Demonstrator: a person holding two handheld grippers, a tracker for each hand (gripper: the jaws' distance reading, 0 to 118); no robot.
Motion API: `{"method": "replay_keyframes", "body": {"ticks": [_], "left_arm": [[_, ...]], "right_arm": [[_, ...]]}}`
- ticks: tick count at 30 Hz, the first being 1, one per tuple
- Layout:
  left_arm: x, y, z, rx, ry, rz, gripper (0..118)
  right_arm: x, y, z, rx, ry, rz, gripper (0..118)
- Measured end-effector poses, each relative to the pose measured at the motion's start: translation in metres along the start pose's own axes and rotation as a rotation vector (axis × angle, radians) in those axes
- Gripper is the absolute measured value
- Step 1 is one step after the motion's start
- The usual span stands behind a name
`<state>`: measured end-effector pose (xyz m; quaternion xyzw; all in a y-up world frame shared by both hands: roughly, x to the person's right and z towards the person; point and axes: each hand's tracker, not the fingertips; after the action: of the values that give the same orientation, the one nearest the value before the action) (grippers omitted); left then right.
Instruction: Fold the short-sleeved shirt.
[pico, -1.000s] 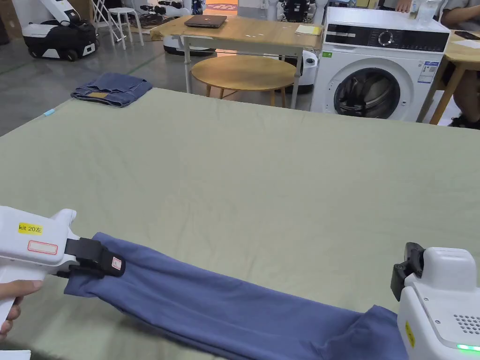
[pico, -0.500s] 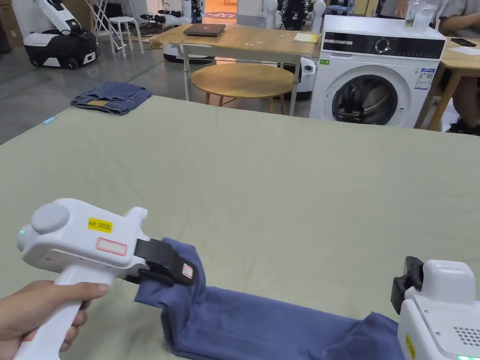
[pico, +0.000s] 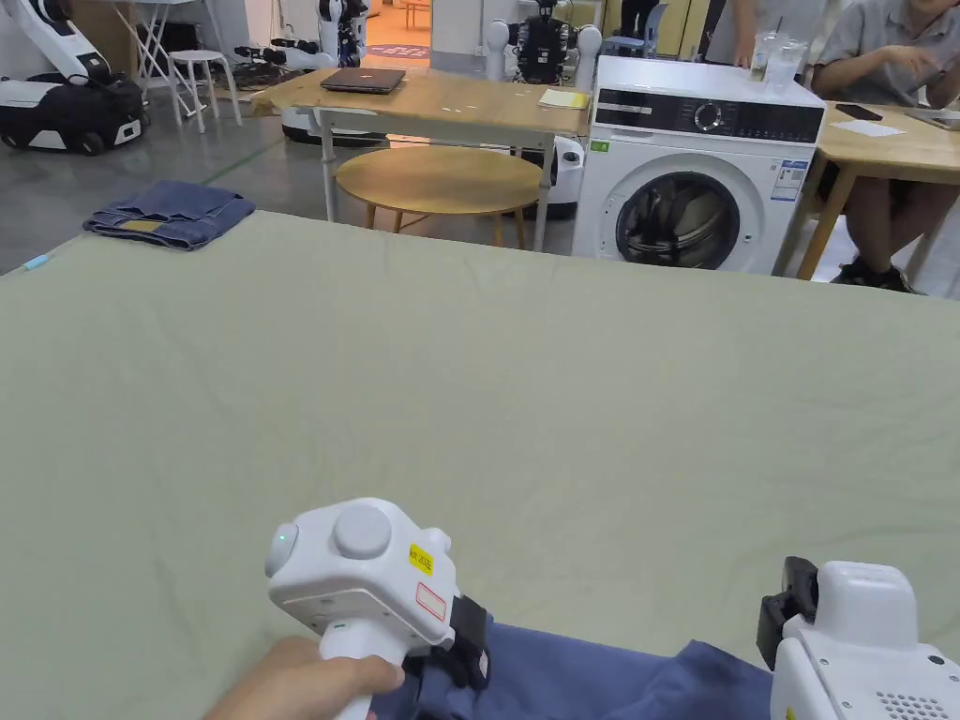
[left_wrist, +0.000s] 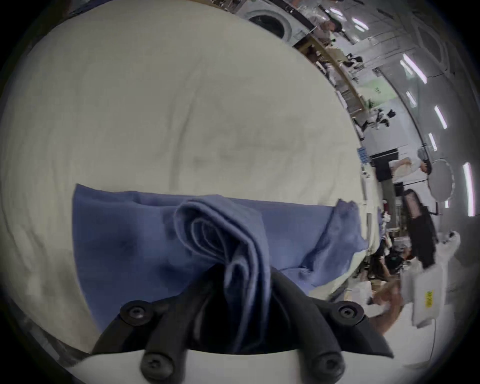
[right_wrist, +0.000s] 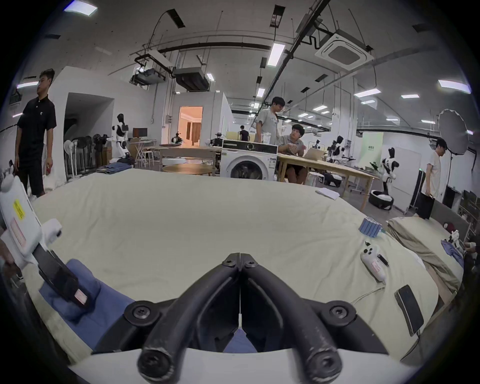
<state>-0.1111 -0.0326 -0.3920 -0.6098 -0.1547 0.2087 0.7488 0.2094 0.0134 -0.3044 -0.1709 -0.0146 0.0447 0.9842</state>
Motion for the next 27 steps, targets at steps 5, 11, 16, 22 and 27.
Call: {"method": "replay_keyframes", "body": {"ticks": [5,11,16,22,27], "left_arm": [[0.008,-0.005,-0.001,-0.004,-0.048,-0.011,41],[0.019,-0.011,0.035,0.000,-0.113,-0.068,44],[0.015,-0.013,0.070,0.113,-0.216,-0.107,35],[-0.004,-0.013,0.057,0.139,-0.186,-0.073,4],[-0.016,-0.016,0.014,0.083,-0.223,-0.033,3]], "right_arm": [[0.003,-0.002,0.001,-0.009,-0.006,0.002,0],[0.006,-0.006,0.002,-0.019,-0.009,0.006,0],[0.009,-0.007,0.003,-0.023,-0.014,-0.005,0],[0.012,-0.005,0.008,-0.011,-0.008,-0.026,0],[0.011,0.000,0.015,0.020,0.003,-0.016,0]]}}
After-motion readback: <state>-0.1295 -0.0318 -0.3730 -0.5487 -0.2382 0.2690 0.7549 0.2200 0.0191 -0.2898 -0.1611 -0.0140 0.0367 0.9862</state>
